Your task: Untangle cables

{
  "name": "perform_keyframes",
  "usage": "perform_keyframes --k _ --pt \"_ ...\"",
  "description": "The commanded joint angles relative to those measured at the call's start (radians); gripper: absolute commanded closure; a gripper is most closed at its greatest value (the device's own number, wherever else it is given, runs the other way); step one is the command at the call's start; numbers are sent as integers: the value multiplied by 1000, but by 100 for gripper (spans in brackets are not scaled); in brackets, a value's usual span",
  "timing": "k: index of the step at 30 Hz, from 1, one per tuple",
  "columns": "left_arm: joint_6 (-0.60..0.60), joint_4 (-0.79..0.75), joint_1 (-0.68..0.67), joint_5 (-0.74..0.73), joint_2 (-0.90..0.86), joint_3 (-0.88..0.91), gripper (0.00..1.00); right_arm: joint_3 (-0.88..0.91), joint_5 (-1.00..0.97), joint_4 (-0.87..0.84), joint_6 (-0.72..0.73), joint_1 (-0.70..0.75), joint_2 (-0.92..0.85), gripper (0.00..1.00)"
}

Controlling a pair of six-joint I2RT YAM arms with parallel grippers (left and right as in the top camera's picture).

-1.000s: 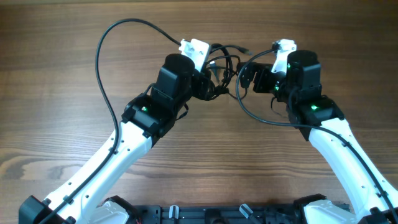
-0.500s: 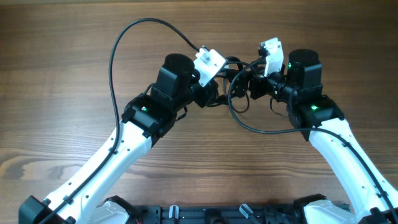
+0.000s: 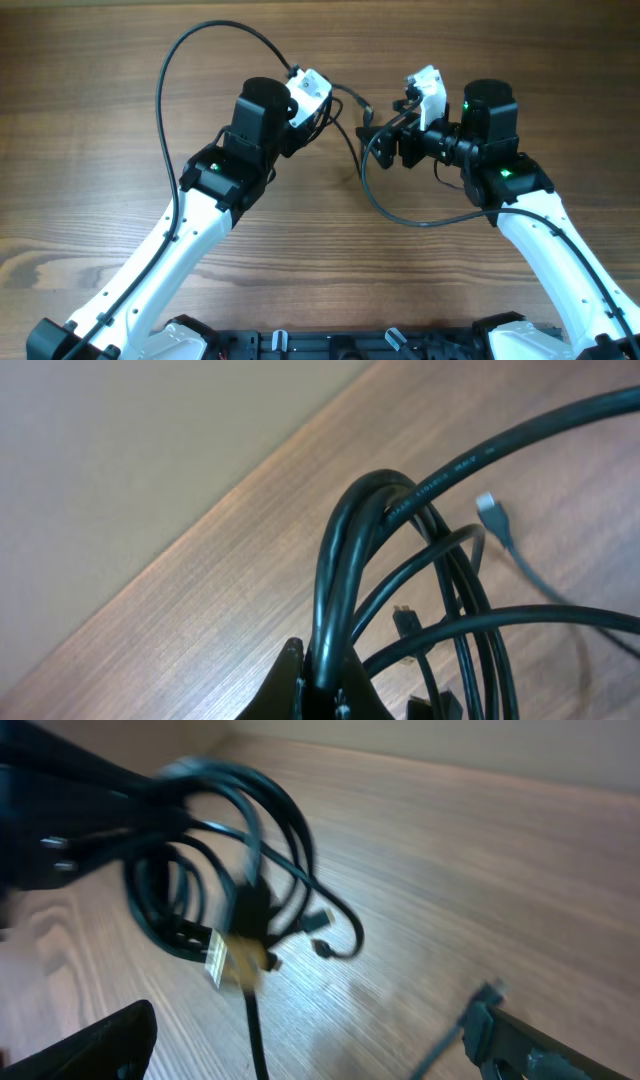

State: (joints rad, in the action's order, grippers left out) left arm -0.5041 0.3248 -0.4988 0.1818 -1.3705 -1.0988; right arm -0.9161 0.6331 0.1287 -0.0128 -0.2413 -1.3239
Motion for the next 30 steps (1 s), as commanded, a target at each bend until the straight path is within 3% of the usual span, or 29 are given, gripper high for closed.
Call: perform_keyframes --k 1,5,12,14,17,19,20,23,30 --pt "-153 21 1 -94 30 -14 96 -5 135 -26 -143 0 19 0" --pt "-299 60 1 -192 30 -14 96 -5 154 -50 -200 0 19 2" --pt "-365 41 1 -459 30 -14 96 -5 155 -34 -249 0 19 7" --pt "-365 13 1 -544 30 -14 96 -5 167 -10 -278 0 19 14" --pt "-364 -19 2 -590 30 -14 96 -5 189 16 -305 0 19 37" --pt "-364 -22 2 -591 30 -14 96 -5 188 19 -304 0 19 66" --pt "-364 -21 2 -593 30 -14 96 -5 188 19 -304 0 19 76" --pt "-364 -18 2 -611 30 -14 96 -5 188 17 -301 0 19 95" --pt "-342 -22 2 -612 30 -14 96 -5 185 18 -291 0 19 96"
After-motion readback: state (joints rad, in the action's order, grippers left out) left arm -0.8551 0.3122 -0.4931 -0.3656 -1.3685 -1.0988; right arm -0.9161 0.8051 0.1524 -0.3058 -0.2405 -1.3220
